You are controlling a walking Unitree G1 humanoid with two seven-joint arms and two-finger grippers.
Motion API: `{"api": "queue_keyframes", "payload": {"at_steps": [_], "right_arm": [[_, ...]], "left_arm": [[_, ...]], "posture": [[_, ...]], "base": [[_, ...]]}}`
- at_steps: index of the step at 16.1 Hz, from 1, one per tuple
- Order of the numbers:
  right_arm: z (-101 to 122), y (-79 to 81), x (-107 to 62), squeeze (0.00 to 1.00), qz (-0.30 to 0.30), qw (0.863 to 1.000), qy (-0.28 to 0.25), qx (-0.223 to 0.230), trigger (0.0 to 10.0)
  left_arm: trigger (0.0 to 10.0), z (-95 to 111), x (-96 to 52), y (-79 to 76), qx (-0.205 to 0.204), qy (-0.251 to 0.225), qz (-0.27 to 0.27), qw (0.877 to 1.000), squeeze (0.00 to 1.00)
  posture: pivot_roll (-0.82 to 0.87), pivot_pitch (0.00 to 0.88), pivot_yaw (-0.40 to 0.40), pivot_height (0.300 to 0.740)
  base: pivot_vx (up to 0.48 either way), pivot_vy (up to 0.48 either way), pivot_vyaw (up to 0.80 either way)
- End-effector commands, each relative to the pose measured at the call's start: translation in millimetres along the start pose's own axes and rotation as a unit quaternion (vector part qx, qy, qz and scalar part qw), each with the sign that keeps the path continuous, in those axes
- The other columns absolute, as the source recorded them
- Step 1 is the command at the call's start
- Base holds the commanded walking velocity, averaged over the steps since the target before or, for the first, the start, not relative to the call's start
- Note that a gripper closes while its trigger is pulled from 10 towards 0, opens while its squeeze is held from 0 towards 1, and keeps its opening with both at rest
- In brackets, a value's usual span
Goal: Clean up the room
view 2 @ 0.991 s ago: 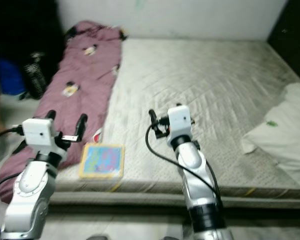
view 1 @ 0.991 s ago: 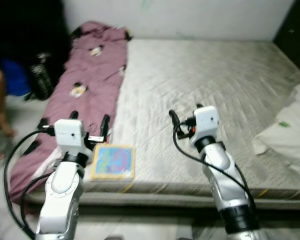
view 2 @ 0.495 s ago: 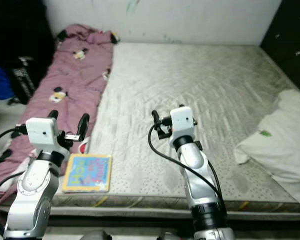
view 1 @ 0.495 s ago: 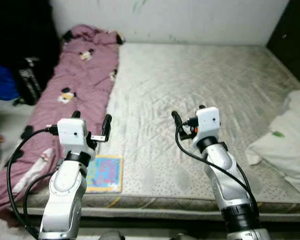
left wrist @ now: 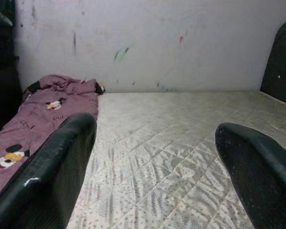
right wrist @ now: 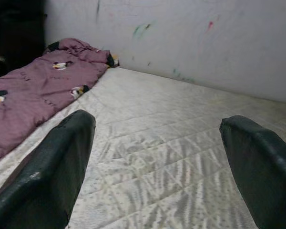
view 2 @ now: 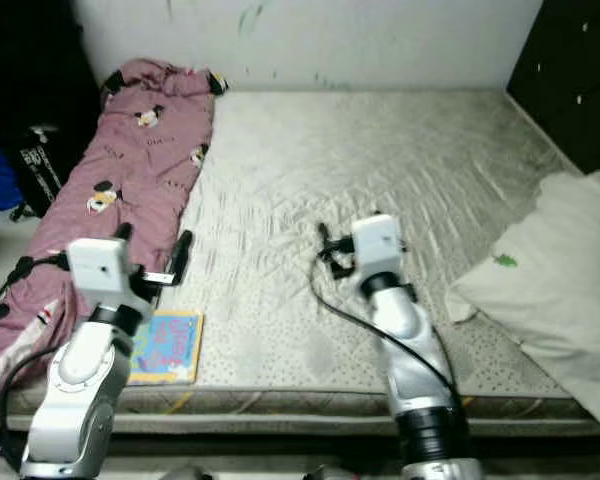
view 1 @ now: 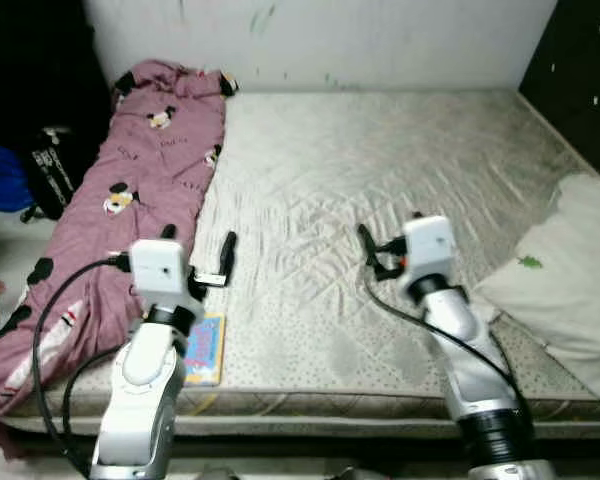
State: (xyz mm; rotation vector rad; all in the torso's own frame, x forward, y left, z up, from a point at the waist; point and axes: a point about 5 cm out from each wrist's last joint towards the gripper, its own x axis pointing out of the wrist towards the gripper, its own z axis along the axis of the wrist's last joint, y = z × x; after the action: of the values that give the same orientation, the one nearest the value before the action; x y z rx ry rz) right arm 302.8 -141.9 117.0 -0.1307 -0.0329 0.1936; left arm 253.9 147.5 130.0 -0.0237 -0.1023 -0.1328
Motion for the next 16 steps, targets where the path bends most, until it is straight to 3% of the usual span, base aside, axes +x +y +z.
{"api": "queue_keyframes", "payload": {"at_steps": [1, 11, 16], "right_arm": [[3.1, 6.6, 2.2, 0.00, 0.011, 1.000, -0.006, 0.004, 10.0], [3.7, 7.5, 1.5, 0.00, 0.014, 1.000, -0.008, -0.009, 10.0], [4.2, 6.8, 1.9, 0.00, 0.012, 1.000, -0.009, -0.009, 10.0]], "left_arm": [[10.0, -0.2, -0.5, 5.9, 0.007, 0.003, 0.009, 1.000, 0.00], [10.0, 0.6, -1.0, 3.9, 0.009, -0.001, 0.005, 1.000, 0.00], [10.0, 0.9, -0.3, 3.5, 0.008, -0.001, 0.007, 1.000, 0.00]], "posture": [[0.03, 0.000, 0.009, 0.740], [0.03, 0.000, 0.008, 0.740], [0.02, 0.000, 0.005, 0.740]], "base": [[0.000, -0.315, 0.00], [0.000, -0.299, 0.00], [0.000, 0.000, 0.56]]}}
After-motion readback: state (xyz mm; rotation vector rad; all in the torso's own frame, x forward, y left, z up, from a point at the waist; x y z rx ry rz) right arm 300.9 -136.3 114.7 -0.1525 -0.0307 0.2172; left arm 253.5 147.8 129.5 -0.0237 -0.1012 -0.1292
